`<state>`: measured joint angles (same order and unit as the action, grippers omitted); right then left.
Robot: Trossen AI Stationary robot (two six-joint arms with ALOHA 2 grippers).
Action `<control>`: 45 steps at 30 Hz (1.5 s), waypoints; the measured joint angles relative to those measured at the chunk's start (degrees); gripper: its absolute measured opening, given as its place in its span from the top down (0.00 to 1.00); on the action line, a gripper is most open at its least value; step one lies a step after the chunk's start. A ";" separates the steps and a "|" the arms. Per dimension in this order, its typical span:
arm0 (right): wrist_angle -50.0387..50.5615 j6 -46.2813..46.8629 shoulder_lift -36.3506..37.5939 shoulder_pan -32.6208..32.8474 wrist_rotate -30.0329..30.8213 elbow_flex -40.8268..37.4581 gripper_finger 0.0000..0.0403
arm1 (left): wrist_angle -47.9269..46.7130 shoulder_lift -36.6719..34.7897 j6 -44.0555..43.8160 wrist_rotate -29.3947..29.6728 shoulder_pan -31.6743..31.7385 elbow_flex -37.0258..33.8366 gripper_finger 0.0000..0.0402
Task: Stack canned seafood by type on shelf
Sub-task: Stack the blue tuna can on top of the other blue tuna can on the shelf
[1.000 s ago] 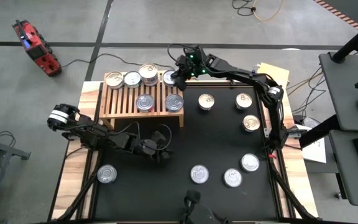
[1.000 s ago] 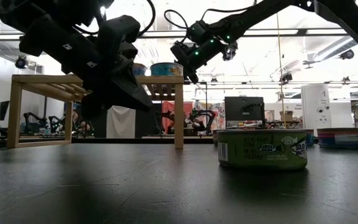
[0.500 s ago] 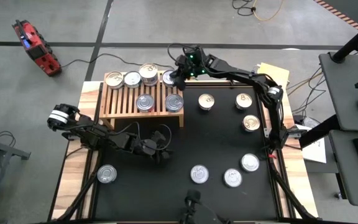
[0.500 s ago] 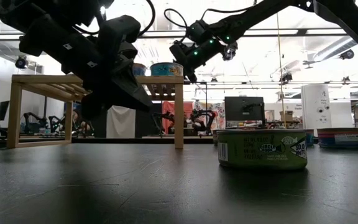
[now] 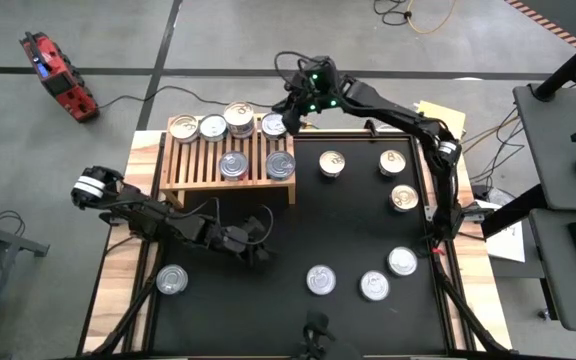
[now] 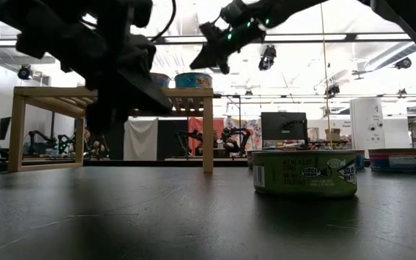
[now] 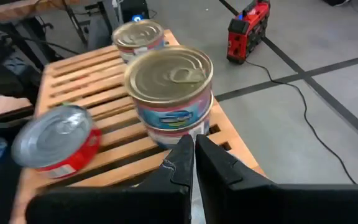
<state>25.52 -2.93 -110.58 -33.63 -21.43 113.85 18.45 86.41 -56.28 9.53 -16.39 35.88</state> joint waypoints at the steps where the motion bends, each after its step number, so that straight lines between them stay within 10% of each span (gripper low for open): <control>1: 1.36 -0.05 0.69 0.11 0.00 0.74 0.98 | -0.08 -0.48 -0.24 0.00 -0.69 -0.01 1.00; 16: 18.86 0.89 12.87 4.92 0.23 -0.92 0.98 | -5.55 -8.33 -12.57 -1.76 -10.47 0.02 1.00; 33: 20.29 1.60 16.52 12.03 0.55 -8.14 0.98 | -8.36 -12.95 -37.55 -30.05 -15.69 0.02 1.00; 39: 19.93 2.64 16.52 12.64 0.67 -10.07 0.98 | -24.14 -12.85 -44.23 -43.35 -17.23 0.02 1.00; 45: 18.50 3.85 16.52 12.77 1.11 -11.29 0.98 | -44.84 -12.56 -44.00 -43.05 -17.61 0.00 1.00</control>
<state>44.02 0.92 -94.06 -20.86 -20.32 102.56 -26.39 73.84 -100.28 -33.52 -34.00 35.88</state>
